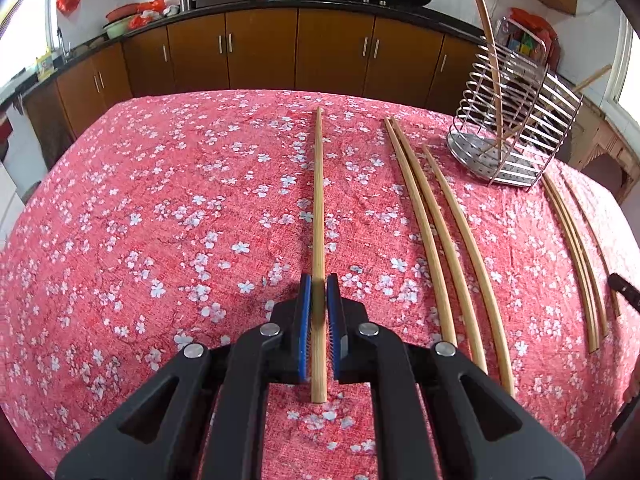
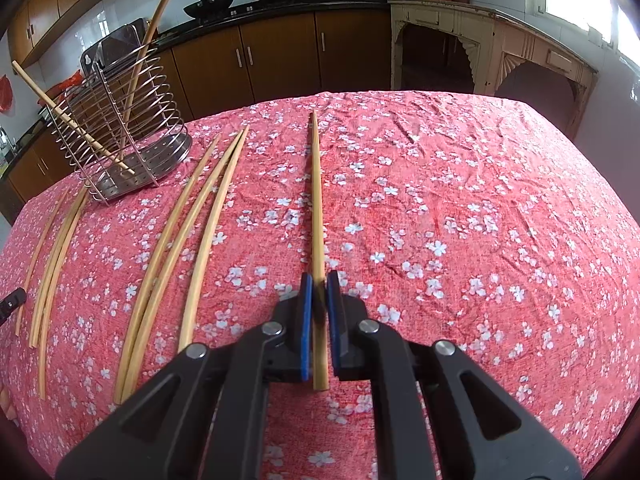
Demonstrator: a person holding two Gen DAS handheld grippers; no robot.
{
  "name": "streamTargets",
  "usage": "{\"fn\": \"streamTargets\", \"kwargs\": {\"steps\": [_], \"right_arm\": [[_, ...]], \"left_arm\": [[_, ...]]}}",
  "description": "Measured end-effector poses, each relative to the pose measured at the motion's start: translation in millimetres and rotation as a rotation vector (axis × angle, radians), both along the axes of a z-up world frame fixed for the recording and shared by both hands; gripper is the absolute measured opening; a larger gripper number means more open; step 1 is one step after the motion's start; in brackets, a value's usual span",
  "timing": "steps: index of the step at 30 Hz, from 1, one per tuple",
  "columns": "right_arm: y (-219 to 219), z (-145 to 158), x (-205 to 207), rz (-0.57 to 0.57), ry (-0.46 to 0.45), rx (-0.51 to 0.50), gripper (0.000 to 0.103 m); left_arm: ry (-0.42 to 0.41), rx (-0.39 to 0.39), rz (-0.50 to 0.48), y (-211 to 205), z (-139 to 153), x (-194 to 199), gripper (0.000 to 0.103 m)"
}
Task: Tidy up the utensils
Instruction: 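Lift both held chopsticks upright and carry them to the wire holder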
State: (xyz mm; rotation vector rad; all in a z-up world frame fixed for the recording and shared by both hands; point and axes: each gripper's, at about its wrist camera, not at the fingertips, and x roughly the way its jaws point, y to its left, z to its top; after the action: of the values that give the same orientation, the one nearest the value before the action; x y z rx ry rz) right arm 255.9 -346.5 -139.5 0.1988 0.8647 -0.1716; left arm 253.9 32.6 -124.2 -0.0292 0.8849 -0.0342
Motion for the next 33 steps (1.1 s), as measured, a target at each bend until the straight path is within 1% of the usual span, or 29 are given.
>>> {"fn": "streamTargets", "kwargs": {"steps": [1, 5, 6, 8, 9, 12, 14, 17, 24, 27, 33], "right_arm": [[0.1, 0.1, 0.1, 0.000, 0.000, -0.001, 0.009], [0.9, 1.1, -5.6, -0.003, 0.000, 0.002, 0.009], [0.0, 1.1, -7.4, -0.003, -0.003, 0.011, 0.009], [-4.0, 1.2, -8.8, -0.006, -0.010, 0.040, 0.008], [-5.4, 1.4, -9.5, -0.005, -0.014, 0.049, 0.008], [-3.6, 5.3, -14.3, 0.000, -0.026, 0.017, 0.008], [-0.6, 14.3, -25.2, 0.008, -0.072, -0.010, 0.008], [-1.0, 33.9, -44.1, 0.009, -0.155, -0.037, 0.008], [-5.0, 92.0, -75.0, -0.006, -0.343, -0.069, 0.008], [-4.6, 113.2, -81.1, -0.009, -0.402, -0.075, 0.008], [-11.2, 144.9, -83.7, -0.008, -0.486, -0.050, 0.008]], "left_arm": [[0.000, 0.014, -0.009, -3.3, 0.3, 0.2, 0.015], [0.001, 0.088, -0.020, -14.6, 0.7, -0.1, 0.016], [0.001, 0.096, -0.020, -15.5, 0.9, -0.1, 0.016], [0.000, 0.093, -0.022, -15.1, 1.6, -0.3, 0.009], [0.000, 0.094, -0.025, -15.5, 1.4, -0.7, 0.007], [-0.002, 0.109, -0.029, -17.5, 1.8, -4.6, 0.007], [-0.022, 0.115, -0.040, -18.4, 5.0, -14.8, 0.007], [-0.067, 0.090, -0.050, -14.5, 16.7, -31.1, 0.007], [-0.251, -0.035, -0.059, 4.0, 74.8, -62.4, 0.007], [-0.311, -0.076, -0.058, 11.8, 94.2, -67.7, 0.007], [-0.359, -0.139, -0.024, 23.5, 120.0, -62.5, 0.007]]}}
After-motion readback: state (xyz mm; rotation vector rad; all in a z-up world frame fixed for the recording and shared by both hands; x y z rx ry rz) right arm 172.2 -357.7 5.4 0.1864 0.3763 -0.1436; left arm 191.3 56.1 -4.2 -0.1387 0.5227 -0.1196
